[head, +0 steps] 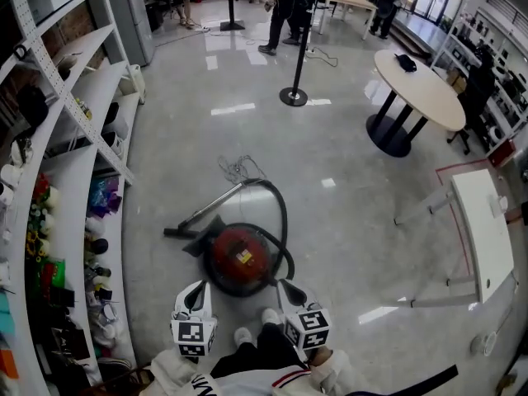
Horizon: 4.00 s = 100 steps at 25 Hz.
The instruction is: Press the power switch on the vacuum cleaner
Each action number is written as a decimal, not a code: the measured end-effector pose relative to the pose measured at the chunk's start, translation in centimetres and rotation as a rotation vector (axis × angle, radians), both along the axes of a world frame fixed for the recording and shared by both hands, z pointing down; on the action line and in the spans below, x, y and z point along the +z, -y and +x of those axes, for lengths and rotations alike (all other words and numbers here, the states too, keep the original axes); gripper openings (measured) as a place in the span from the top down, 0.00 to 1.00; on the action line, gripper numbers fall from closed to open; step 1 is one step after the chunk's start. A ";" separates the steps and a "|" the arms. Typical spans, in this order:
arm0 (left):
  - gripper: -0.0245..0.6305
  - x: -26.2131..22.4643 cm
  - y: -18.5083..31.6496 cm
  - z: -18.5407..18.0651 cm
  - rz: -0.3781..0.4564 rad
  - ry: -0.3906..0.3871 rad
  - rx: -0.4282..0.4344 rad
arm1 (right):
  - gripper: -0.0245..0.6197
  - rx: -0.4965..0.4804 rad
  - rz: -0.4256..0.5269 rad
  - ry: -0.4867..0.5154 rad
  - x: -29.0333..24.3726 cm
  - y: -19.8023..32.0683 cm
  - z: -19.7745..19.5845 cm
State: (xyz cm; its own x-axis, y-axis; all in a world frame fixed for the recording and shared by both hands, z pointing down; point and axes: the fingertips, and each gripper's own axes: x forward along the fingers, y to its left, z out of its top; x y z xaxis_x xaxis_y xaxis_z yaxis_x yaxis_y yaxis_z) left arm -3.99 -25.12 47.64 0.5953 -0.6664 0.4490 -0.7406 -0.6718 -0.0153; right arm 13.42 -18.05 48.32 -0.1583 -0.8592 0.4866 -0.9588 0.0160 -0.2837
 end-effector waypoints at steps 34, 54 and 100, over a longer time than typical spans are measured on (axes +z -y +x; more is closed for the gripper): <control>0.96 11.4 -1.1 2.9 -0.156 -0.003 -0.049 | 0.96 -0.057 -0.088 0.009 9.8 1.8 0.2; 0.96 19.1 0.2 4.9 -0.237 0.009 -0.105 | 0.96 -0.139 -0.153 0.025 16.5 5.1 0.4; 0.96 30.9 2.3 3.1 -0.371 0.041 -0.217 | 0.96 -0.272 -0.354 -0.019 31.8 9.0 -1.9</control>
